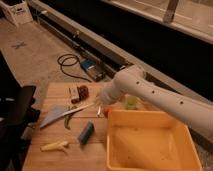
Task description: Place brush in paper cup
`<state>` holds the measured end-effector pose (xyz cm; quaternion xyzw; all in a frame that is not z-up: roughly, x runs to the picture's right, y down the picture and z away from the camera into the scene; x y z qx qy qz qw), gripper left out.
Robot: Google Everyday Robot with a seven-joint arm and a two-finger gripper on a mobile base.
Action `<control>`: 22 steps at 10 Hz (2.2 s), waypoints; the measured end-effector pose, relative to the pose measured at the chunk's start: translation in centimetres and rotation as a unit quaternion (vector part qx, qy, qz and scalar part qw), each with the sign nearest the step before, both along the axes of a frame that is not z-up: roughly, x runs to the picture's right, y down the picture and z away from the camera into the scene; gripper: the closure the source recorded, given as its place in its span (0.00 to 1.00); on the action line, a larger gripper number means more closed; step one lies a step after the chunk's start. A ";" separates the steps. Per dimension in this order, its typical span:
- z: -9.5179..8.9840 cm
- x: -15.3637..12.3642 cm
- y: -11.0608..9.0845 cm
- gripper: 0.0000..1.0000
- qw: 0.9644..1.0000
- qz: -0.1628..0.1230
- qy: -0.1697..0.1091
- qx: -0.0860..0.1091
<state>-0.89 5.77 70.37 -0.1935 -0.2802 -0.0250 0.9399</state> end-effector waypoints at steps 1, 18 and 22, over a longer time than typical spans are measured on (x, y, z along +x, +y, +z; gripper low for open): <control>0.2 2.3 -0.5 1.00 1.000 0.010 0.011 -0.003; 8.8 19.7 -8.6 1.00 0.979 0.102 0.171 0.035; 9.4 20.3 -8.7 1.00 0.978 0.110 0.176 0.035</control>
